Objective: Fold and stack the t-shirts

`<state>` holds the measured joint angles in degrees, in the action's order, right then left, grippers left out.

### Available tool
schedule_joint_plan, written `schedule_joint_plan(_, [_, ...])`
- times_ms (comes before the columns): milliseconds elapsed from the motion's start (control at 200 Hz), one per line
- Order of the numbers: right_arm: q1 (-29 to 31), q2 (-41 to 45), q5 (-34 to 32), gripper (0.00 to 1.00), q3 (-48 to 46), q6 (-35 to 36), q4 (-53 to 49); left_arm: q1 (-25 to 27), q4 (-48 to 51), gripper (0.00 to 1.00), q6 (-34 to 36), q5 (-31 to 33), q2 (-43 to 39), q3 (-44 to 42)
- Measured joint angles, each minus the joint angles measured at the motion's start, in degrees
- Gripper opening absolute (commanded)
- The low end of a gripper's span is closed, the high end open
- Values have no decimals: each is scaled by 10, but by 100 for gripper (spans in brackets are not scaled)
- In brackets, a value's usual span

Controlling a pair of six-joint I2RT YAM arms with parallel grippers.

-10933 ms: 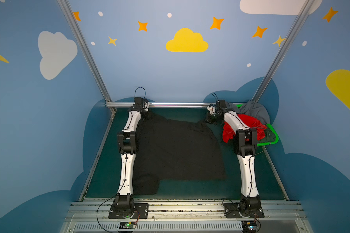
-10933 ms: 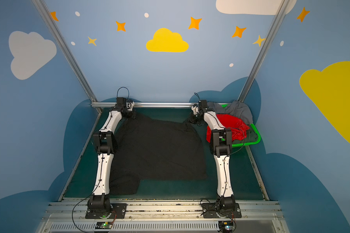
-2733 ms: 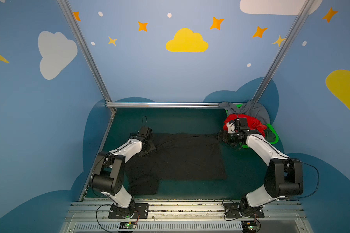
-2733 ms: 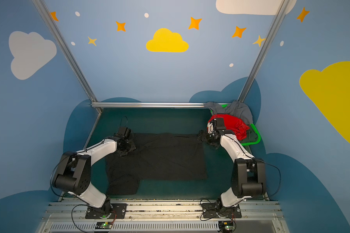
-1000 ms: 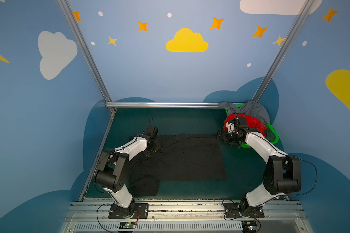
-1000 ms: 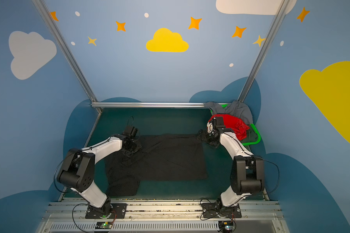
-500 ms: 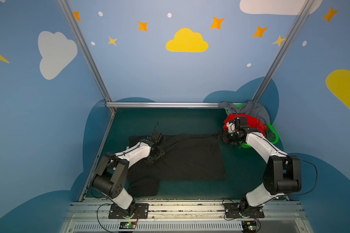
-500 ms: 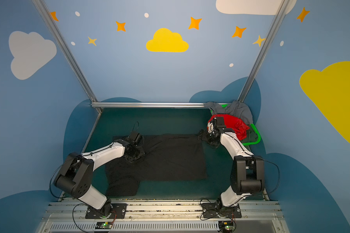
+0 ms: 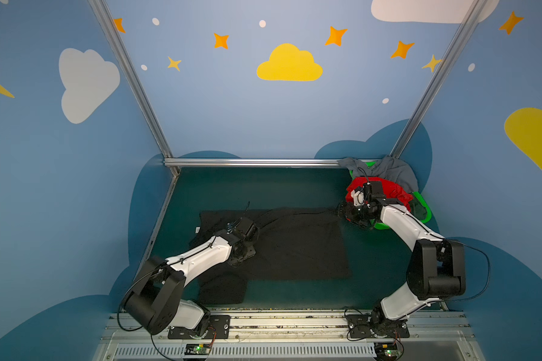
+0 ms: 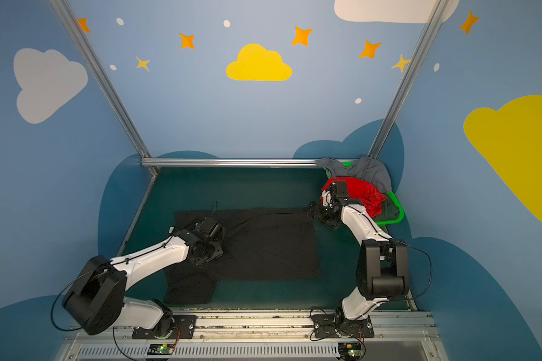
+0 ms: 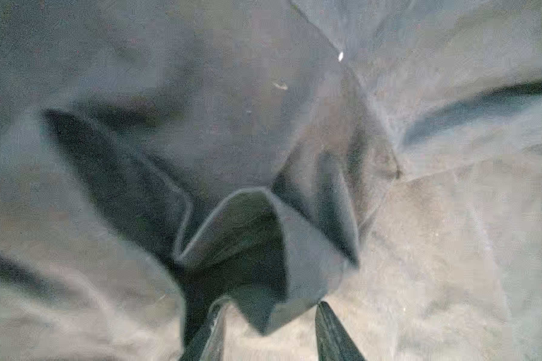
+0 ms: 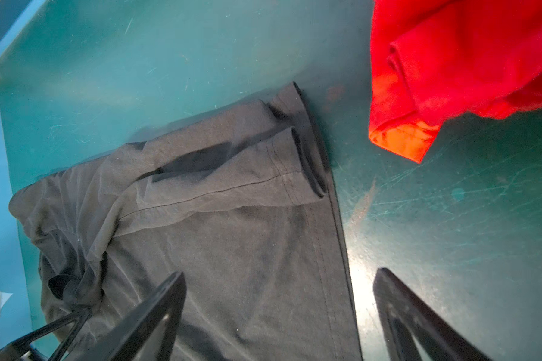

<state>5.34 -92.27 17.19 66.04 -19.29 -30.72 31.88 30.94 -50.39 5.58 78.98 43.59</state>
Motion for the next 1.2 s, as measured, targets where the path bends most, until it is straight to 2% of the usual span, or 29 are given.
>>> schedule_joint_plan(105, [0, 0, 0, 91, 0, 0, 0, -3, 9, 49, -23, 28, -47, -12])
schedule_joint_plan(205, [0, 0, 0, 91, 0, 0, 0, -26, 12, 50, -35, 48, -76, -15])
schedule_joint_plan(445, [0, 5, 0, 91, -5, -3, 0, -132, 5, 52, -30, 58, -85, -2])
schedule_joint_plan(566, [0, 18, 0, 91, -17, -5, 0, -183, -1, 51, -13, 48, -57, 9])
schedule_joint_plan(821, [0, 35, 0, 91, -33, -10, 1, -190, 1, 47, 26, 14, 19, 28])
schedule_joint_plan(1061, [-1, 40, -2, 91, -40, -12, 0, -187, -2, 44, 32, -20, -7, -16])
schedule_joint_plan(1201, [-4, 40, -4, 91, -40, -12, 0, -186, 2, 34, 30, -25, -38, -51])
